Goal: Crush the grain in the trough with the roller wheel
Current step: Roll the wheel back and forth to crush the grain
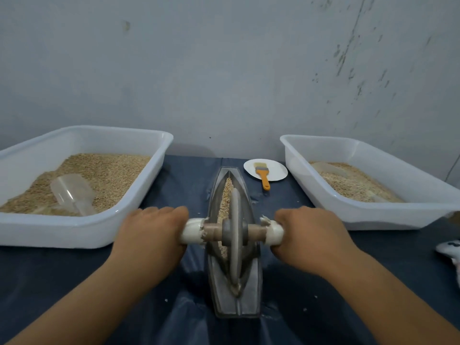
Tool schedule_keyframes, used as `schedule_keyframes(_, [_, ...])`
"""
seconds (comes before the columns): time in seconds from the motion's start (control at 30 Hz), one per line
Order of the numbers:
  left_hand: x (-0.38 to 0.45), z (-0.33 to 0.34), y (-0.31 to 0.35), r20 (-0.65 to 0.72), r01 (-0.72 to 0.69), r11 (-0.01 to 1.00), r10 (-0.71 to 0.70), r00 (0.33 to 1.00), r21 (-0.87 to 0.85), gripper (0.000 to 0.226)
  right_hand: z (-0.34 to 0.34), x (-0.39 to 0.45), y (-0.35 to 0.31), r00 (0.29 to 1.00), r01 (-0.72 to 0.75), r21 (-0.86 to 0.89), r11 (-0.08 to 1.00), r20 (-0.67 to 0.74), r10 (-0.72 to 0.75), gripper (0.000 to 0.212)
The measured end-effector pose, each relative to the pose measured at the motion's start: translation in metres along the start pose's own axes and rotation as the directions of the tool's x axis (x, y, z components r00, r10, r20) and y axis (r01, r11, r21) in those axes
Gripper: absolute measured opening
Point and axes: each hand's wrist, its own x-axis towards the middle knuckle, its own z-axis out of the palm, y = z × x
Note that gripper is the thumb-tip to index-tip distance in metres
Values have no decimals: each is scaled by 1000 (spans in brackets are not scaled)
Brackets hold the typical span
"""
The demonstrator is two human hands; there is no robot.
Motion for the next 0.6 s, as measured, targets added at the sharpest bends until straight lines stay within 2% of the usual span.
schedule_keyframes(0.1, [-2,-4,-15,34,-14,999,13,999,46,34,6,-6,8,999,-41,48,998,13,40,23])
schedule_keyframes(0.3, [29,1,-7,88,103,986,-115,989,133,12,14,31,5,993,-92,93,991,87,84,27])
schedule_keyframes(0.4, [21,3,-10,70,95,989,-103,992,114,20,13,22,6,992,-94,77,993,86,87,27])
schedule_keyframes(0.5, [2,5,-9,-1,39,997,-39,999,62,35,18,4,2,997,-68,5,998,-36,68,27])
schedule_keyframes(0.6, [13,8,-8,60,62,995,-67,996,77,32,14,9,0,993,-115,24,993,-16,116,27])
